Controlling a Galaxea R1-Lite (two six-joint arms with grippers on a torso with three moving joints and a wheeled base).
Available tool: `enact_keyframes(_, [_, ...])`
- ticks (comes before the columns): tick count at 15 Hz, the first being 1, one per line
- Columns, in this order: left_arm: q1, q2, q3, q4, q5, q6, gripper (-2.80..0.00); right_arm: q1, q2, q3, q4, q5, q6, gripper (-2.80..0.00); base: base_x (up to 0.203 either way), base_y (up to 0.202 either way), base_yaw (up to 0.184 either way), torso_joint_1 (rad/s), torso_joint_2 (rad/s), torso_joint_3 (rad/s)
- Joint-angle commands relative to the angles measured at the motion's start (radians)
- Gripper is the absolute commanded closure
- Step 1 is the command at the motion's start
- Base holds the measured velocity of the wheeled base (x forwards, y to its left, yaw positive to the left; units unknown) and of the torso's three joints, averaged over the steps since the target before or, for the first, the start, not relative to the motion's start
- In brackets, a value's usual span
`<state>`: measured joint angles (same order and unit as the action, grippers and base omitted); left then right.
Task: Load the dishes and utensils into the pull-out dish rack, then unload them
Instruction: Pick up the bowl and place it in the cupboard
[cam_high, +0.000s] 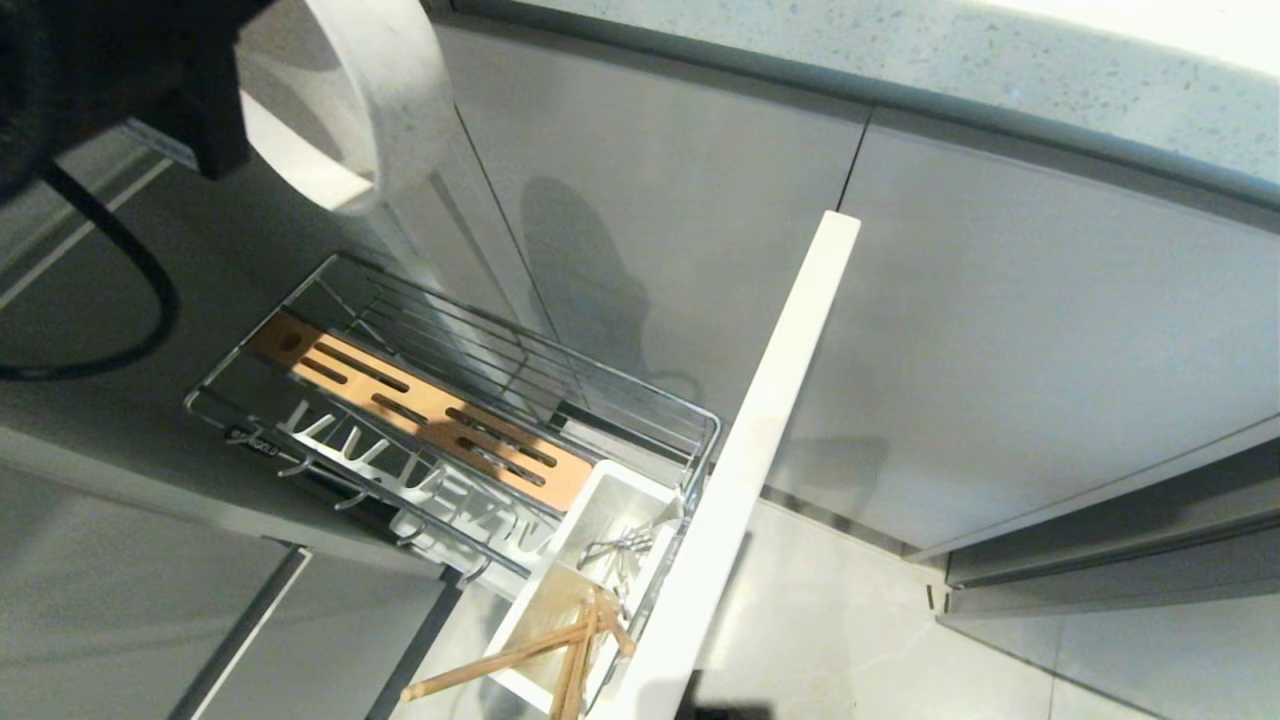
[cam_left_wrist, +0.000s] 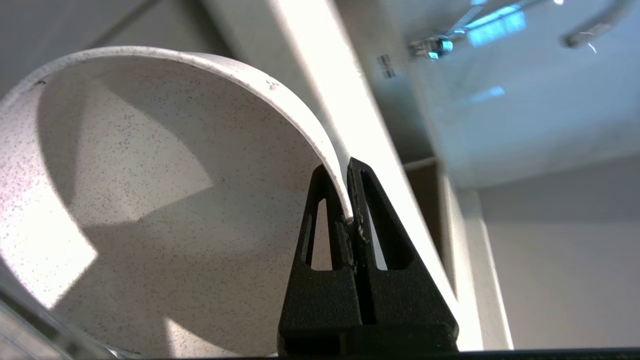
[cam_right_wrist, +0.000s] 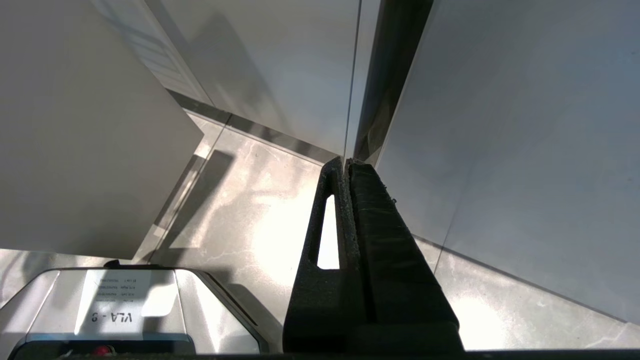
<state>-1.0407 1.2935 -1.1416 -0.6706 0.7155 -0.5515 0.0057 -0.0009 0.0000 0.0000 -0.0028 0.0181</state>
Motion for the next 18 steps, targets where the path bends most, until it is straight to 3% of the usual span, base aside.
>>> enact_keyframes(1, [-0.034,0.066,0.056,-0.054,0.076,-0.064,0.00,0.000,0.001,0.002,0.000,0.000,0.000,0.00,0.000,0.000,0.000,0.000,0.00,0.000])
enact_keyframes(3, [-0.035,0.066,0.110,-0.042,0.106,-0.180,0.00,0.000,0.001,0.002,0.000,0.000,0.000,0.00,0.000,0.000,0.000,0.000,0.00,0.000])
enact_keyframes(8, [-0.031,0.052,0.296,-0.022,0.081,-0.368,0.00,0.000,0.001,0.002,0.000,0.000,0.000,0.00,0.000,0.000,0.000,0.000,0.00,0.000])
enact_keyframes(9, [-0.018,0.052,0.328,-0.020,0.043,-0.404,0.00,0.000,0.001,0.002,0.000,0.000,0.000,0.00,0.000,0.000,0.000,0.000,0.00,0.000])
enact_keyframes(12, [0.120,0.047,0.352,-0.018,-0.139,-0.484,0.00,0.000,0.001,0.002,0.000,0.000,0.000,0.00,0.000,0.000,0.000,0.000,0.00,0.000])
enact_keyframes(13, [0.163,0.050,0.356,-0.020,-0.170,-0.500,0.00,0.000,0.001,0.002,0.000,0.000,0.000,0.00,0.000,0.000,0.000,0.000,0.00,0.000])
enact_keyframes(15, [0.229,0.071,0.359,-0.021,-0.210,-0.597,0.00,0.000,0.001,0.002,0.000,0.000,0.000,0.00,0.000,0.000,0.000,0.000,0.00,0.000])
enact_keyframes(18, [0.318,0.077,0.356,-0.026,-0.363,-0.643,0.00,0.000,0.001,0.002,0.000,0.000,0.000,0.00,0.000,0.000,0.000,0.000,0.00,0.000])
